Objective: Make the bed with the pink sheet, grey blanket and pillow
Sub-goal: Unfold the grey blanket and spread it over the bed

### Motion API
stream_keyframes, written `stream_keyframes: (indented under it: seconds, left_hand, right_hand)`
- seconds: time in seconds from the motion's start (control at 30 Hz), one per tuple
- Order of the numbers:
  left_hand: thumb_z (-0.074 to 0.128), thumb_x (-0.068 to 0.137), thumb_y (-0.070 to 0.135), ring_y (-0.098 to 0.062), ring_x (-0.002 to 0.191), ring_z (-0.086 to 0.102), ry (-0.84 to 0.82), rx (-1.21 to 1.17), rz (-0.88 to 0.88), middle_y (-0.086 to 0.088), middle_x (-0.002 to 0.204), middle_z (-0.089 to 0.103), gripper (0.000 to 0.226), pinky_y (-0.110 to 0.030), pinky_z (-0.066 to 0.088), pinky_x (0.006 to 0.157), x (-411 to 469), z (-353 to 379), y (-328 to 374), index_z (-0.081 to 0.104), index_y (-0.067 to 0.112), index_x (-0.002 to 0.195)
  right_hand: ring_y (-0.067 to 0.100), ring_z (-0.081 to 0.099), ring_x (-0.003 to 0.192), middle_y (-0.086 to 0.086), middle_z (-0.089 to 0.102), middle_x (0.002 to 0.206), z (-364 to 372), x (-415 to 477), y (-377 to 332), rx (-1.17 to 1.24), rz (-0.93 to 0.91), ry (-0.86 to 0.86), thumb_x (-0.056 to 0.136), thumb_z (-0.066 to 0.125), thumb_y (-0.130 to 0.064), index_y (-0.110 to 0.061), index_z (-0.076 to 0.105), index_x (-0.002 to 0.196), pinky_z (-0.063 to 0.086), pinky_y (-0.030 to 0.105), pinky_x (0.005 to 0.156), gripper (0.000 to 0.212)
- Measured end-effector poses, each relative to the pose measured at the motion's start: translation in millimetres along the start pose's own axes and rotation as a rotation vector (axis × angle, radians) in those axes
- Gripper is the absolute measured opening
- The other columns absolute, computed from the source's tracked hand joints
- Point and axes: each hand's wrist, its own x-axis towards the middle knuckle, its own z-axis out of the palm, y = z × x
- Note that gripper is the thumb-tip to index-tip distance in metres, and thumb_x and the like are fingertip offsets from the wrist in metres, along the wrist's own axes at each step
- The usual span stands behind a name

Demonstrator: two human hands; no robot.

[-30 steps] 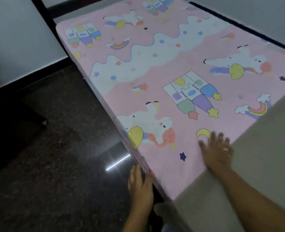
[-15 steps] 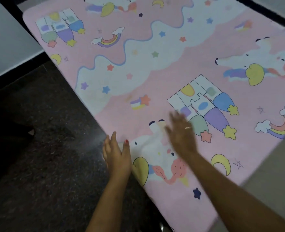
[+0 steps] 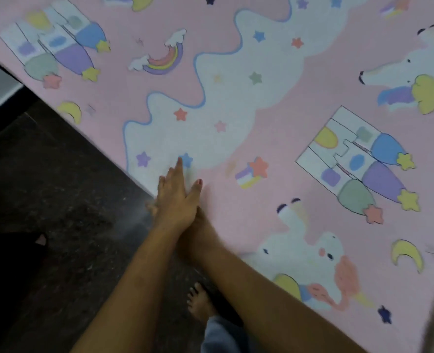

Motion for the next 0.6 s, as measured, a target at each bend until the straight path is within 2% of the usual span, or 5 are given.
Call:
stream_keyframes:
  seconds: [0.1, 0.2, 0.33, 0.43, 0.6]
  left_hand:
    - [0.044, 0.096, 0.042, -0.024, 0.146, 0.008, 0.061, -0.051, -0.030, 0.003, 0.159, 0.011, 0.070, -0.048, 0.005, 0.115, 23, -53, -28, 0.003, 0.030, 0.151]
    - [0.041, 0.096, 0.046, -0.019, 0.146, 0.004, 0.098, -0.034, -0.072, 0.004, 0.159, 0.008, 0.067, -0.052, 0.004, 0.114, 42, -87, -47, 0.004, 0.033, 0.150]
    - [0.037, 0.096, 0.048, -0.016, 0.146, -0.003, 0.116, 0.016, -0.055, 0.006, 0.160, -0.001, 0.065, -0.053, 0.001, 0.114, 62, -91, -52, 0.005, 0.032, 0.151]
    - [0.038, 0.097, 0.045, -0.013, 0.146, -0.005, 0.142, 0.001, -0.051, 0.006, 0.159, -0.003, 0.065, -0.050, -0.002, 0.114, 75, -84, -46, 0.008, 0.028, 0.151]
    - [0.034, 0.097, 0.049, -0.012, 0.145, -0.007, 0.119, -0.018, -0.200, 0.009, 0.159, -0.005, 0.063, -0.054, -0.001, 0.113, 98, -104, -36, 0.007, 0.031, 0.151]
  right_hand:
    - [0.032, 0.050, 0.121, 0.017, 0.057, 0.131, -23, 32, 31, 0.303, 0.002, 0.171, 0.091, 0.040, -0.036, -0.007, 0.056, 0.130, 0.037, 0.039, 0.107, 0.051]
    - [0.031, 0.045, 0.130, 0.015, 0.049, 0.141, -33, 44, 109, 0.205, 0.499, 0.387, 0.098, 0.028, -0.045, -0.006, 0.048, 0.137, 0.023, 0.035, 0.110, 0.058]
    - [0.034, 0.022, 0.143, 0.014, 0.025, 0.155, -35, 70, 148, 0.090, 0.924, 0.262, 0.092, 0.017, -0.055, -0.007, 0.025, 0.149, 0.017, 0.051, 0.114, 0.075]
    - [0.032, 0.033, 0.139, 0.012, 0.035, 0.151, -24, 124, 87, 0.057, 0.696, 0.250, 0.090, 0.029, -0.051, -0.012, 0.036, 0.146, 0.022, 0.052, 0.111, 0.069]
    - [0.027, 0.004, 0.147, 0.008, 0.000, 0.160, -28, 182, -15, -0.062, 0.051, -0.086, 0.099, 0.040, -0.034, -0.014, 0.000, 0.152, 0.011, 0.047, 0.117, 0.070]
